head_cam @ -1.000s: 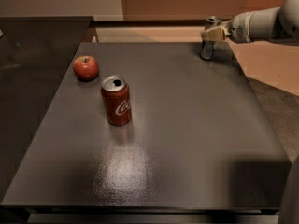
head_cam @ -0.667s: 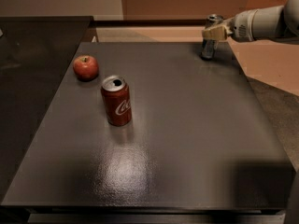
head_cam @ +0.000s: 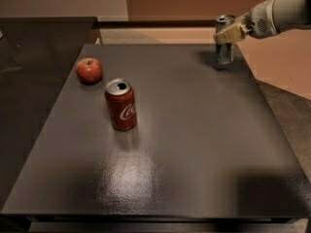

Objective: Knock redbull can over

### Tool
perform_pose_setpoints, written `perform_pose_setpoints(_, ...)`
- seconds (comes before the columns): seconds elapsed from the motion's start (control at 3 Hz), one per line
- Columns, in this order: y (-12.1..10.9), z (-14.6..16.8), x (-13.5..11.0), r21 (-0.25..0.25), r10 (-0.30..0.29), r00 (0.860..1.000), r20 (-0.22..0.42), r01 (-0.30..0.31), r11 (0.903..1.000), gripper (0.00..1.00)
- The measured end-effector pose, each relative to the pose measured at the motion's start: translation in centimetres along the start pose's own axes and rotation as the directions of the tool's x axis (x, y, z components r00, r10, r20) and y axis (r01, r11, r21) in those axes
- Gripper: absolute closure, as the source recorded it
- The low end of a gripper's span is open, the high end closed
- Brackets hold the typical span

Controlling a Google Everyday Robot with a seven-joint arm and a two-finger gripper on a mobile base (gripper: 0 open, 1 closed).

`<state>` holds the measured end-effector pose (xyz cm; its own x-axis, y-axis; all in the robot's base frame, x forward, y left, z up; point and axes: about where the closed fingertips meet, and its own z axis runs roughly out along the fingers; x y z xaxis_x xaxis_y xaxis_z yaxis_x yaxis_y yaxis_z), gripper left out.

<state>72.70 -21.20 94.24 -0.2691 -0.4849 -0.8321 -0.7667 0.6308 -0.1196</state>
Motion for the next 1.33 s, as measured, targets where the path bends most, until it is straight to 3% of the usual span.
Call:
perform_pose_setpoints(0.33,2.2,-2.4,1.1,-0.036,-0.052,0.992,-0.113,0.048,0.9982,1.0)
perform_pose_setpoints(0.67,4.3,-4.0,2.3,-0.078,-0.111,0.967,-0.229,0.095,0.9924,1.0)
perform_pose_setpoints(1.0,6.9,-4.4,3.1,-0.15,-0.192,0.924,-0.33,0.15,0.9773,1.0)
perform_pose_setpoints(1.33,9.5,-3.6,3.5,-0.228,-0.291,0.863,-0.413,0.212,0.9503,1.0)
